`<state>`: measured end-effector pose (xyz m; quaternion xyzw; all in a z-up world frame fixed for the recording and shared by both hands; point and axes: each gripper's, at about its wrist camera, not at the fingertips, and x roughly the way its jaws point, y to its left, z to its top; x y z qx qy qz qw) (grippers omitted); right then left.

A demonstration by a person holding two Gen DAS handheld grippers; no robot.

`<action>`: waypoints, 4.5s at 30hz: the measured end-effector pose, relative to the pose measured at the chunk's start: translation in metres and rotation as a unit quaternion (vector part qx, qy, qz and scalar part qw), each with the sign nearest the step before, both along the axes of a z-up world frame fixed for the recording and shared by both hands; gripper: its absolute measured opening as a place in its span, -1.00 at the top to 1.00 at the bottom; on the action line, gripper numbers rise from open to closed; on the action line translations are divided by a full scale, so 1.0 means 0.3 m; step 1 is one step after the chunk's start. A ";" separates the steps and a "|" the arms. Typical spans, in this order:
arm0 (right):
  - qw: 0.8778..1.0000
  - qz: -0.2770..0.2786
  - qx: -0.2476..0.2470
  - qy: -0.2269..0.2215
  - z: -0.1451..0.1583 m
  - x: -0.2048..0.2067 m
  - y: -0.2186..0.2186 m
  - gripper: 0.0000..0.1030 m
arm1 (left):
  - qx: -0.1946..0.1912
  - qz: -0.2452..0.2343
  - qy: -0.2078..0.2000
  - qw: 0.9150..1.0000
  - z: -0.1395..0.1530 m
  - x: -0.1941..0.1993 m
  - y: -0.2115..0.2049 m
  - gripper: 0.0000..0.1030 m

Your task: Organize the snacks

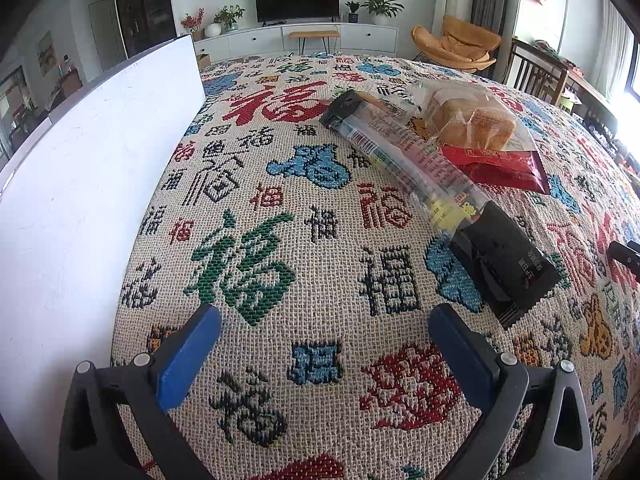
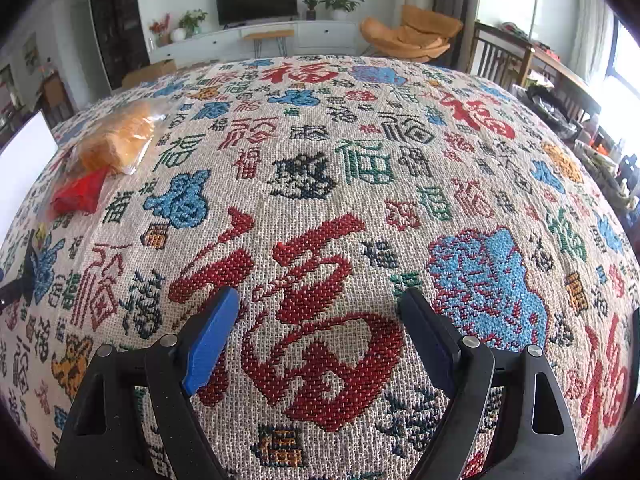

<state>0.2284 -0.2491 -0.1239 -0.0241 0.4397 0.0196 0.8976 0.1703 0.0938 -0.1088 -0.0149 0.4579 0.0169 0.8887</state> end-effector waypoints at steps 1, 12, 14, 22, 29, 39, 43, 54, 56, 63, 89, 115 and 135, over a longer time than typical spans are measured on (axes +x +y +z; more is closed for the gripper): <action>1.000 0.000 0.000 0.000 0.000 -0.001 0.002 -0.66 | 0.000 0.000 0.000 1.000 0.000 0.000 0.000 -1.00; 1.000 0.000 0.000 0.000 0.000 0.000 -0.002 -0.66 | 0.000 0.000 0.000 1.000 0.000 0.000 0.000 -1.00; 1.000 0.000 0.000 0.000 -0.001 0.000 -0.001 -0.66 | 0.000 0.000 0.000 1.000 0.000 0.000 -0.001 -1.00; 1.000 0.000 0.000 0.000 -0.001 0.000 0.000 -0.66 | -0.014 -0.013 0.011 1.000 0.007 0.007 0.008 -0.99; 1.000 0.000 0.000 0.000 -0.001 0.000 0.001 -0.66 | -0.254 0.049 0.010 0.966 0.083 0.038 0.078 -0.97; 1.000 0.000 0.001 0.000 -0.001 0.000 0.000 -0.66 | -0.026 -0.009 0.049 0.998 0.054 0.221 -0.250 -0.78; 1.000 0.000 0.001 0.000 -0.002 0.000 -0.002 -0.66 | -0.012 0.000 0.046 0.999 0.031 0.197 -0.228 -0.41; 1.000 0.000 0.001 0.000 -0.002 0.001 -0.002 -0.66 | -0.018 -0.032 0.049 0.998 0.079 -0.015 -0.072 0.58; 1.000 0.000 0.001 0.000 -0.003 0.001 -0.003 -0.66 | -0.012 -0.035 0.054 0.998 0.085 -0.064 -0.044 0.58; 1.000 0.000 0.001 0.000 -0.003 0.001 -0.003 -0.66 | -0.026 -0.070 0.059 0.995 0.090 -0.103 -0.040 -0.60; 1.000 -0.001 0.002 0.000 -0.002 0.001 -0.002 -0.66 | -0.004 0.051 0.020 0.998 -0.002 0.073 0.094 -0.90; 1.000 -0.001 0.002 0.000 -0.003 0.000 -0.001 -0.66 | 0.003 0.062 0.002 0.998 -0.008 0.051 0.092 -1.00; 1.000 -0.001 0.001 -0.001 -0.003 -0.001 0.001 -0.66 | 0.003 0.039 0.002 0.999 -0.011 0.060 0.096 -1.00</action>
